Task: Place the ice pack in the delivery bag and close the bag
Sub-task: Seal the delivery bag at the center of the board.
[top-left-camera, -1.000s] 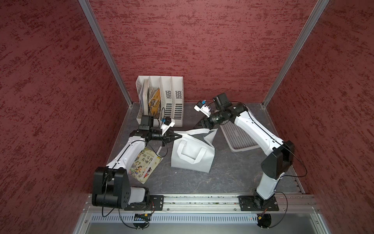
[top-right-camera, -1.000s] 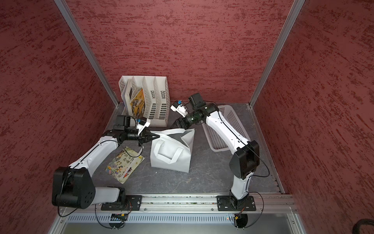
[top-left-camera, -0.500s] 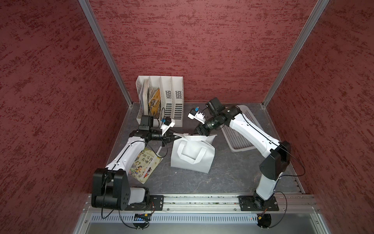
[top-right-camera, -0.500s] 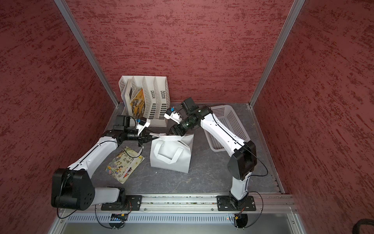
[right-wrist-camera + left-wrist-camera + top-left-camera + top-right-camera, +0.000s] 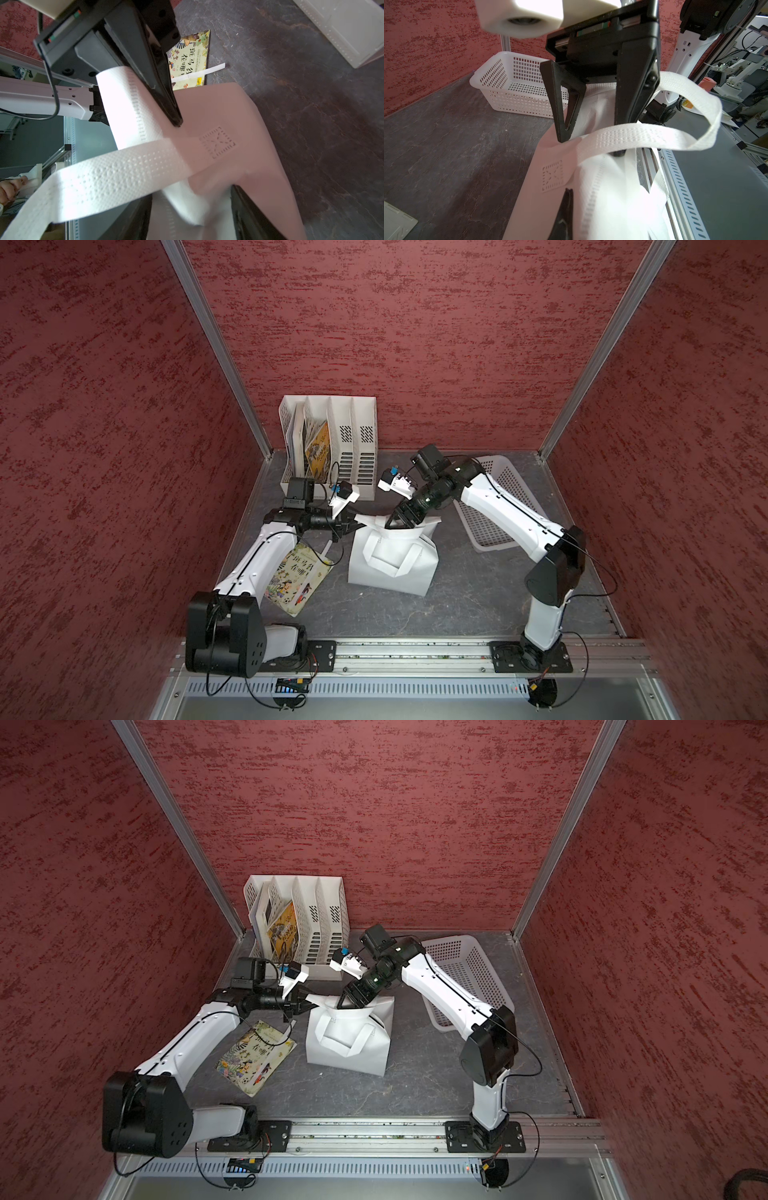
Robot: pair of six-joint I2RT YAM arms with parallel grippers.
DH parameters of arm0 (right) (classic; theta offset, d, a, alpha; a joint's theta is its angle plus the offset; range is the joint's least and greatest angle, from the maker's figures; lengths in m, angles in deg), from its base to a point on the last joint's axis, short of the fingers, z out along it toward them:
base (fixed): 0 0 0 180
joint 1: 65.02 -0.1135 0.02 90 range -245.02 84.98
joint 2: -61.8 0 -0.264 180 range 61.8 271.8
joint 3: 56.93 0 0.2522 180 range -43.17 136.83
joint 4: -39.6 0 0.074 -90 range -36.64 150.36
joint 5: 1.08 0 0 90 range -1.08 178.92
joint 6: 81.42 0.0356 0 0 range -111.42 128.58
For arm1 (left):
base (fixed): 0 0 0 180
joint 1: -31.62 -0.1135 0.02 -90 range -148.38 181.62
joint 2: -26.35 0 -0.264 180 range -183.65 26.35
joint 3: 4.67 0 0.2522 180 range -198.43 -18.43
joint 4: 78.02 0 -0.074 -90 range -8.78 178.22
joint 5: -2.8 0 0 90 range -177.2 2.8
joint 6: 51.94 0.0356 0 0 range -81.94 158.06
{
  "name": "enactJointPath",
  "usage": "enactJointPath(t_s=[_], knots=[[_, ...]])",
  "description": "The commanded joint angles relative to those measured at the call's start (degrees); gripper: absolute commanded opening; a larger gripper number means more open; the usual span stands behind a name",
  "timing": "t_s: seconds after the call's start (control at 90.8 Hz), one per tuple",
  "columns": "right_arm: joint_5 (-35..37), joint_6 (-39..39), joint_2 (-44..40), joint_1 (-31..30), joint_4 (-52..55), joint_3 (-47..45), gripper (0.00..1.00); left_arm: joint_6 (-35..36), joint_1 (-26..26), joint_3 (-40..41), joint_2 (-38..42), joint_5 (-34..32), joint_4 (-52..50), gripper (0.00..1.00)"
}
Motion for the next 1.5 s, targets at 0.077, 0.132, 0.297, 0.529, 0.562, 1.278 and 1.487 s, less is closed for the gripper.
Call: enactJointPath(t_s=[0.077, 0.132, 0.297, 0.529, 0.562, 1.278, 1.487], knots=[[4.0, 0.6, 1.8, -1.0, 1.8, 1.6, 0.80, 0.3, 0.0, 0.4, 2.6, 1.9, 0.4, 0.00], [3.5, 0.5, 1.3, -1.0, 1.3, 1.8, 0.84, 0.3, 0.0, 0.5, 2.8, 1.9, 0.2, 0.00], [6.3, -0.6, 2.7, -2.4, 2.9, 3.9, 0.78, 0.3, 0.0, 0.5, 3.3, 1.9, 0.0, 0.00], [5.4, -1.4, 3.8, -2.6, 2.8, 3.7, 0.58, 0.3, 0.0, 0.8, 3.9, 1.6, -0.5, 0.00], [5.2, -1.7, 3.9, -2.5, 2.9, 3.7, 0.52, 0.3, 0.1, 0.9, 4.1, 1.6, -0.6, 0.00], [-1.4, -12.4, 2.7, 0.6, 1.5, 0.1, 0.00, 0.5, -6.1, 5.9, 16.7, -7.0, -5.5, 0.66], [-3.5, -18.8, 0.4, 0.9, -1.2, -2.6, 0.00, -11.7, -9.5, 9.0, 24.2, 0.2, 4.5, 0.80]])
